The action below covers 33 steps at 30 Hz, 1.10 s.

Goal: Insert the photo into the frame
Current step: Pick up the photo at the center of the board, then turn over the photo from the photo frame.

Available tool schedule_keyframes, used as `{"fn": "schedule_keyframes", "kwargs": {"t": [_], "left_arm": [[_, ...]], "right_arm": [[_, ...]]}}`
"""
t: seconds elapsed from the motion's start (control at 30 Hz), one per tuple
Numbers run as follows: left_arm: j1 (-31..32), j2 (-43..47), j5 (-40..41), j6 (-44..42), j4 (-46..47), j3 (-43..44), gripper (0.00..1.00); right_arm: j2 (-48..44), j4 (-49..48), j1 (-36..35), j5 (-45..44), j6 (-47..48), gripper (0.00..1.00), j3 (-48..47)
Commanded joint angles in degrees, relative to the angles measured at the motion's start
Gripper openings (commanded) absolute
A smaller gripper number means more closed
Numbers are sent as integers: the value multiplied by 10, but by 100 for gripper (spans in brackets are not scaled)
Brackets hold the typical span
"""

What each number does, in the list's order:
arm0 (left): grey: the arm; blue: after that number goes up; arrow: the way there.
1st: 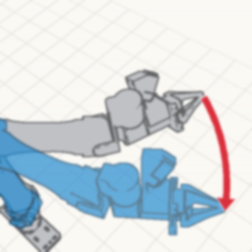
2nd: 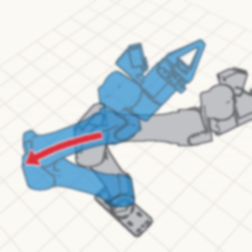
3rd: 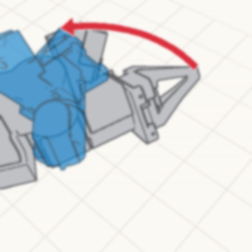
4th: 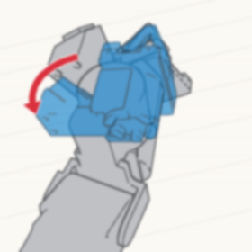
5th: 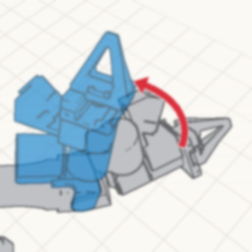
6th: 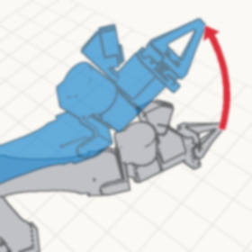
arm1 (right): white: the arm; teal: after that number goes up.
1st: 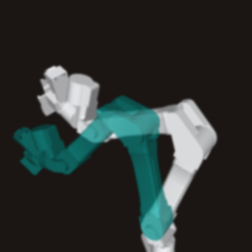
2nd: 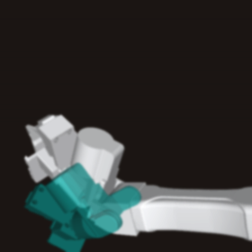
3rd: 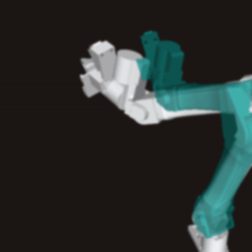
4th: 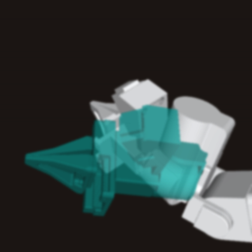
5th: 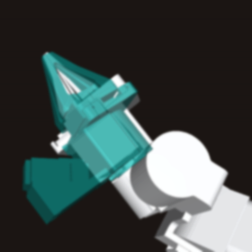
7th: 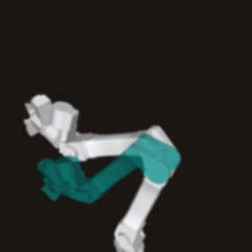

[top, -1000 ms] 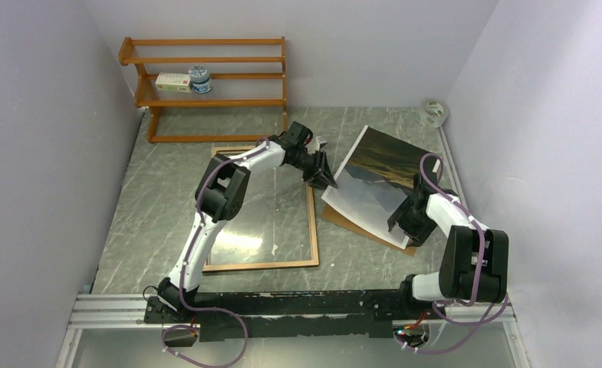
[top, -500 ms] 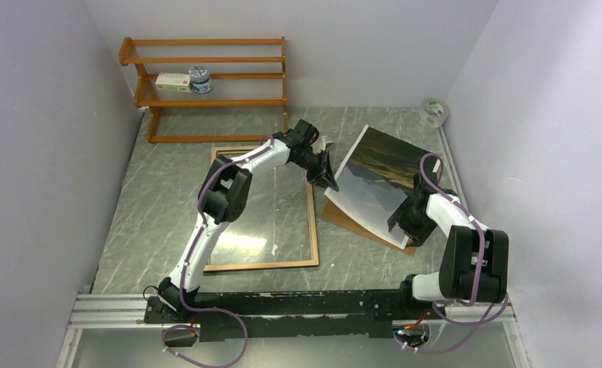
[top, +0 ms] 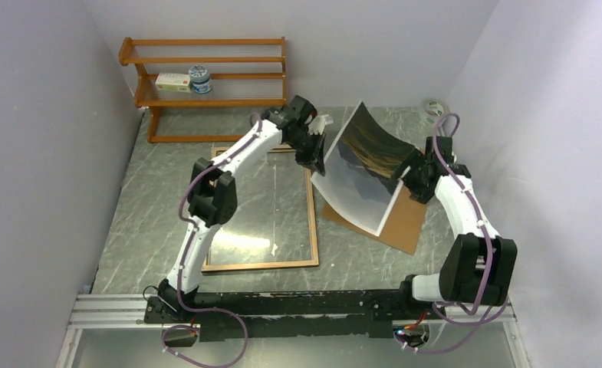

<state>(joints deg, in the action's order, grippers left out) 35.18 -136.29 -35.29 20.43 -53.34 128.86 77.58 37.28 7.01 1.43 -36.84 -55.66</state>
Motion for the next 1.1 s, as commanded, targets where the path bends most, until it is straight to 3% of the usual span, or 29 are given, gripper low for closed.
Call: {"fn": "schedule_keyframes", "kwargs": {"t": [0.0,0.4,0.53,0.73,0.87,1.07], "left_arm": [[-2,123,90,-125,-71,26,2],[0,336,221,-299,-19,-63,2],[7,404,290,-382,39,-125,2],[11,483,420,-522,208,-239,2],[11,518,416,-666,320,-331,3],[10,552,407,-859,565,-477,3]], "right_arm": [[-36,-53,-6,35,27,79,-56],[-75,-149,-66,130,127,92,-226],[-76,-174,-84,146,124,94,-276],[-92,-222,-83,177,94,95,-310],[-96,-231,-84,228,98,98,-346],[-101,-197,-84,222,103,98,-400]]}}
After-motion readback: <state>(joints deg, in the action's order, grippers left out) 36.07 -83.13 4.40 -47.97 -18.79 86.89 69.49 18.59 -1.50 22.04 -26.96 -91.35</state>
